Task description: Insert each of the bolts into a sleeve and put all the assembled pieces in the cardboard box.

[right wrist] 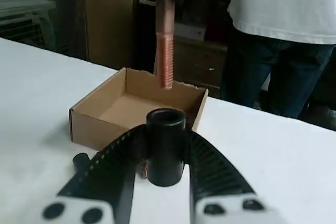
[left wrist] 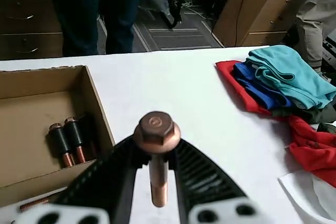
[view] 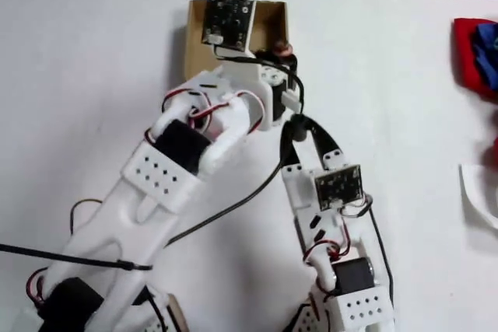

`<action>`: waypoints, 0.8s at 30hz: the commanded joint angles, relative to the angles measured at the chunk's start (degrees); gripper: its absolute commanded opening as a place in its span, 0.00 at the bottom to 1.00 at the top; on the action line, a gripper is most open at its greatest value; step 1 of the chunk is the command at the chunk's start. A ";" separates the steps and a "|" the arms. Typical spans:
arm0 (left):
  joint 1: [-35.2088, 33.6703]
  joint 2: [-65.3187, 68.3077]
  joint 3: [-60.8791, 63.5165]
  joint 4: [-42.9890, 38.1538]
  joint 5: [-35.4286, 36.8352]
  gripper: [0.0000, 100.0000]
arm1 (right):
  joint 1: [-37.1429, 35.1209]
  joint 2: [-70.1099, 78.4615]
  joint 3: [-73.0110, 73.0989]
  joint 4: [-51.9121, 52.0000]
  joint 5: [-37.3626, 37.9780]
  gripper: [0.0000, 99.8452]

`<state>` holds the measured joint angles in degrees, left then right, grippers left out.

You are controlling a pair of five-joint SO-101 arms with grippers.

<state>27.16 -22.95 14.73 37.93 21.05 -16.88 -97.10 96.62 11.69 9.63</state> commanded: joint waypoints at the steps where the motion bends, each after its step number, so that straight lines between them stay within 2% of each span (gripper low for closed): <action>1: 0.44 -2.90 -0.66 -1.76 0.44 0.02 | -0.04 0.31 0.18 -2.86 -0.44 0.02; 9: 2.02 -5.63 0.04 -1.05 0.53 0.02 | -0.40 0.40 0.44 -2.51 -0.44 0.02; 14: 4.75 -5.80 0.04 2.99 0.18 0.02 | -0.31 0.40 0.62 -2.51 -0.44 0.02; 24: 4.66 -5.89 0.04 4.31 0.18 0.02 | -0.04 0.40 0.62 -2.42 -0.44 0.02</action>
<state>31.21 -26.29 15.16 42.07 21.05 -16.88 -96.84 96.62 10.46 9.63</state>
